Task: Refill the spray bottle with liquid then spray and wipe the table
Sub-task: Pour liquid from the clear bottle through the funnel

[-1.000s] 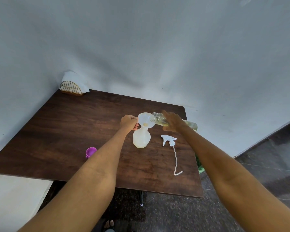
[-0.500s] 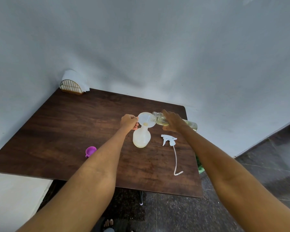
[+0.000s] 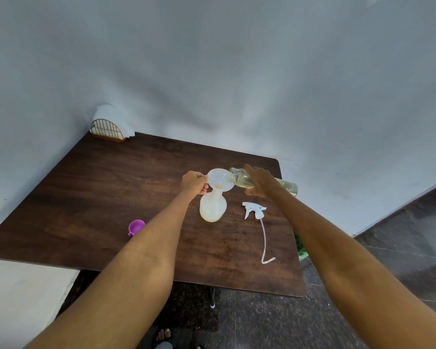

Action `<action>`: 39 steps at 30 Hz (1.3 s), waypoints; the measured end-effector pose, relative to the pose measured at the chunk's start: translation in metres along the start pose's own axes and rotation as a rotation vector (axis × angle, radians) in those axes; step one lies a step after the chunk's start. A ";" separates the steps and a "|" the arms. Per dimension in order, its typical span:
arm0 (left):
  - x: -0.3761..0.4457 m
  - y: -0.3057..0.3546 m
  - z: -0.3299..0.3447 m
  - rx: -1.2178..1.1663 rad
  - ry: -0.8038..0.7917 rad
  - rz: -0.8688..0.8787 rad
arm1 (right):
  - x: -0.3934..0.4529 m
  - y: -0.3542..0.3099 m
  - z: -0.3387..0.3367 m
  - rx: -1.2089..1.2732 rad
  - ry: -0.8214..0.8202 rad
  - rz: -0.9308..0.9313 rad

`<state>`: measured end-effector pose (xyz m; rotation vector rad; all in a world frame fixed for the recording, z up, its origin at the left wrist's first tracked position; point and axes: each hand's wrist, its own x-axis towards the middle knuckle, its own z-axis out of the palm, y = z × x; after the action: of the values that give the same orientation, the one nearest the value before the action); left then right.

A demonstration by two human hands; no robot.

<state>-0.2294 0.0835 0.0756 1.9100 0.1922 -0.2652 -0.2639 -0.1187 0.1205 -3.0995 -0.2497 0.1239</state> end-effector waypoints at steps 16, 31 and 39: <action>0.003 -0.001 0.001 0.010 0.001 -0.006 | -0.001 0.002 -0.001 0.004 0.008 0.006; 0.004 -0.002 0.001 0.024 0.007 0.007 | -0.002 0.000 -0.003 -0.004 0.002 0.001; 0.004 0.000 0.002 0.020 0.003 0.004 | 0.000 -0.001 -0.003 0.010 -0.002 0.005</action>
<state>-0.2260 0.0822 0.0737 1.9307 0.1887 -0.2627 -0.2642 -0.1182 0.1237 -3.0905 -0.2402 0.1282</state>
